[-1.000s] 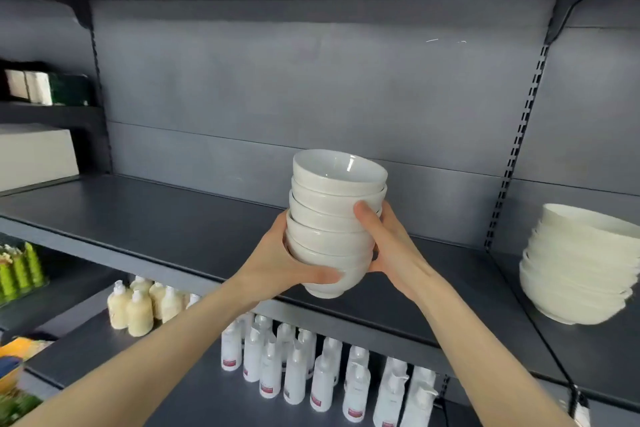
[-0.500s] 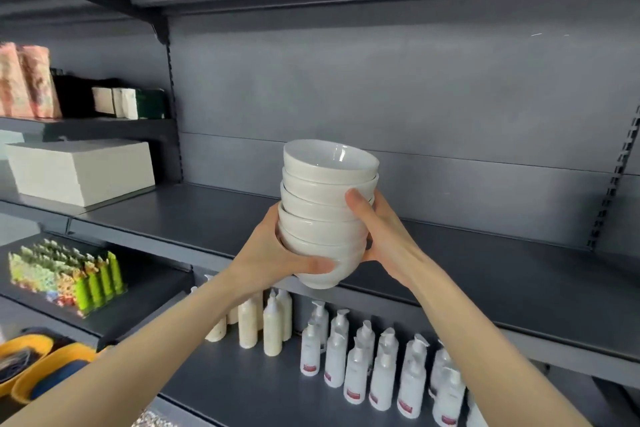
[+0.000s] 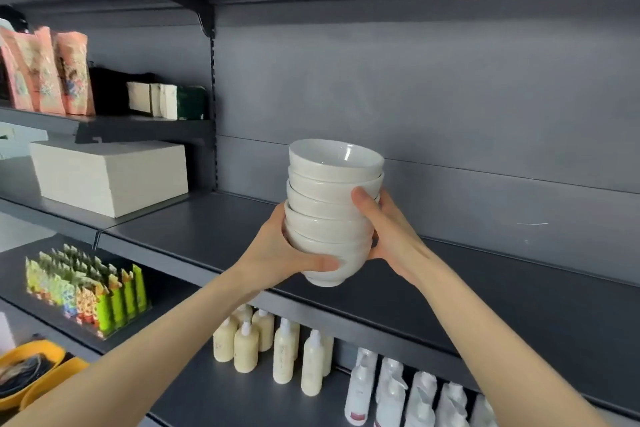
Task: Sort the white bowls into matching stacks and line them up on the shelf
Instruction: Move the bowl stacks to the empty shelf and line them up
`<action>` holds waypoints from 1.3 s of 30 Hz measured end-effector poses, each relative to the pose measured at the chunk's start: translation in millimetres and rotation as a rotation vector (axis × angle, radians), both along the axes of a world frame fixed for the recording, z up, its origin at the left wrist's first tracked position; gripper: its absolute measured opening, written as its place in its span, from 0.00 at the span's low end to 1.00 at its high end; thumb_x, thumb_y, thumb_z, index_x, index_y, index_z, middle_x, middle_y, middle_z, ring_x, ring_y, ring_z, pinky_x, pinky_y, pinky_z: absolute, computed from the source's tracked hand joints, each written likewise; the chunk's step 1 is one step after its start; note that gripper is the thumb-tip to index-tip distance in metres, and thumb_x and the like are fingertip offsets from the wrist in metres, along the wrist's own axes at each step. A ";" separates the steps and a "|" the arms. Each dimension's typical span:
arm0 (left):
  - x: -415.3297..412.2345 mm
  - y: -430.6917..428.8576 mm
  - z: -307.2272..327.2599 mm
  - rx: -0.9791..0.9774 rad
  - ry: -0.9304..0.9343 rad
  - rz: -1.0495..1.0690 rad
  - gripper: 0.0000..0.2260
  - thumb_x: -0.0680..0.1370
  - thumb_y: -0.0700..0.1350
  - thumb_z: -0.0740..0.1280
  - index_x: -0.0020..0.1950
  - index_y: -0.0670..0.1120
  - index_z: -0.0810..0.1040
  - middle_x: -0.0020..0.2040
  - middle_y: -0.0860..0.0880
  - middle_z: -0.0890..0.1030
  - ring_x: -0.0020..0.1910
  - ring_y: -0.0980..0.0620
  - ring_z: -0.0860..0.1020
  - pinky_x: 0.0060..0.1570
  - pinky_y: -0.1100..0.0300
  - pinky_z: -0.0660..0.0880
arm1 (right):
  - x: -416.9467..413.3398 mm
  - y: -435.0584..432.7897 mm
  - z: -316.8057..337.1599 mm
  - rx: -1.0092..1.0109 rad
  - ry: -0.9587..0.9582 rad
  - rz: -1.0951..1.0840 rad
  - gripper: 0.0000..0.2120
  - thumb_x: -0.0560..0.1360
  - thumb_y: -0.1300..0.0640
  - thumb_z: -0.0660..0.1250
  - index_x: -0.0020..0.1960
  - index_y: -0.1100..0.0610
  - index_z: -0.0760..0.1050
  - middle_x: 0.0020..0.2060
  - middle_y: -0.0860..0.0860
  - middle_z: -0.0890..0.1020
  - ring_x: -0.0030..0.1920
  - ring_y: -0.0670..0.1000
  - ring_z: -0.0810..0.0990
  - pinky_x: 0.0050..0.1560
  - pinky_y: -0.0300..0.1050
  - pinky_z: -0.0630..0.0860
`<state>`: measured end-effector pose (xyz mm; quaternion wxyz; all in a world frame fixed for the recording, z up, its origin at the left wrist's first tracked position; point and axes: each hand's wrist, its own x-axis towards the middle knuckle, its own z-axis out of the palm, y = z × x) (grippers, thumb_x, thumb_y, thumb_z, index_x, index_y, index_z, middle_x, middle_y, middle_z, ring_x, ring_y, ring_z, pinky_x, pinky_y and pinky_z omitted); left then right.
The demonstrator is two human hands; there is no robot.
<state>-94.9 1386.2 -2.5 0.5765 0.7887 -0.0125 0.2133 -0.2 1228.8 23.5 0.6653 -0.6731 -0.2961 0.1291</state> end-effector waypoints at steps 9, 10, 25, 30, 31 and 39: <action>74.9 96.7 -0.7 -0.025 0.007 0.003 0.32 0.64 0.32 0.78 0.59 0.55 0.70 0.48 0.64 0.82 0.47 0.66 0.80 0.39 0.67 0.78 | 83.9 104.3 -3.2 -0.020 0.026 0.069 0.36 0.65 0.33 0.67 0.70 0.41 0.63 0.61 0.40 0.77 0.61 0.46 0.78 0.49 0.61 0.81; 81.9 106.8 -1.1 -0.029 0.011 0.005 0.31 0.64 0.31 0.78 0.58 0.55 0.70 0.48 0.64 0.82 0.47 0.66 0.80 0.39 0.67 0.78 | 90.9 115.0 -2.8 -0.027 0.030 0.069 0.37 0.65 0.33 0.68 0.70 0.42 0.62 0.61 0.40 0.77 0.60 0.46 0.78 0.49 0.61 0.81; 171.3 271.6 -21.2 -0.018 0.061 -0.181 0.29 0.65 0.31 0.77 0.57 0.56 0.72 0.49 0.62 0.83 0.49 0.62 0.81 0.41 0.63 0.79 | 150.0 264.7 -22.2 -0.042 0.084 -0.079 0.42 0.62 0.31 0.70 0.71 0.44 0.62 0.61 0.41 0.77 0.60 0.47 0.78 0.50 0.60 0.80; 202.8 321.6 -24.7 -0.015 0.135 -0.296 0.35 0.63 0.37 0.81 0.65 0.52 0.70 0.57 0.56 0.82 0.57 0.56 0.80 0.48 0.53 0.81 | 151.1 300.8 -25.7 -0.022 0.097 -0.217 0.42 0.60 0.33 0.67 0.70 0.46 0.62 0.60 0.42 0.78 0.58 0.45 0.79 0.47 0.56 0.81; 208.3 327.8 -25.5 -0.016 0.148 -0.319 0.38 0.61 0.39 0.81 0.66 0.52 0.69 0.59 0.54 0.81 0.58 0.55 0.79 0.50 0.50 0.81 | 151.6 305.4 -26.3 -0.020 0.097 -0.240 0.42 0.60 0.33 0.67 0.71 0.46 0.62 0.60 0.43 0.78 0.58 0.46 0.78 0.47 0.56 0.81; 239.2 338.2 -36.7 -0.053 0.171 -0.412 0.36 0.63 0.36 0.80 0.64 0.53 0.67 0.60 0.55 0.78 0.59 0.57 0.77 0.53 0.53 0.80 | 163.2 314.2 -32.8 -0.055 0.085 -0.358 0.40 0.62 0.34 0.67 0.70 0.47 0.63 0.60 0.43 0.77 0.59 0.46 0.78 0.49 0.56 0.81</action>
